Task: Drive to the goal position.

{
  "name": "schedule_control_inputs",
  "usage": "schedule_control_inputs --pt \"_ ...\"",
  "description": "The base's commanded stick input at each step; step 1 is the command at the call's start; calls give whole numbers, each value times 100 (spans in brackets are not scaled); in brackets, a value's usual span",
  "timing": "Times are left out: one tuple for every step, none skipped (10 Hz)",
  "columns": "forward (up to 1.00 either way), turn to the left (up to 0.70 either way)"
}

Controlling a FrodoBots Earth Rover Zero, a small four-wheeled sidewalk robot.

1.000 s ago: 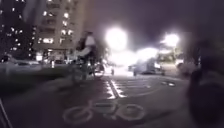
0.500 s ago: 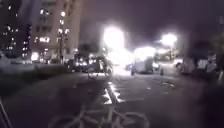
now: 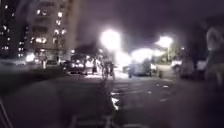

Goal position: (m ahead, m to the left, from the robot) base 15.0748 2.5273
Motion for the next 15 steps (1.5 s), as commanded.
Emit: schedule_control_inputs --pt "45 0" --pt "45 0" --pt "45 0" --pt "45 0" --pt "45 0" --pt "45 0" --pt "45 0" --pt "45 0" --pt "45 0" --pt "45 0" --pt "45 0" --pt "45 0" --pt "45 0" --pt "45 0" --pt "45 0"
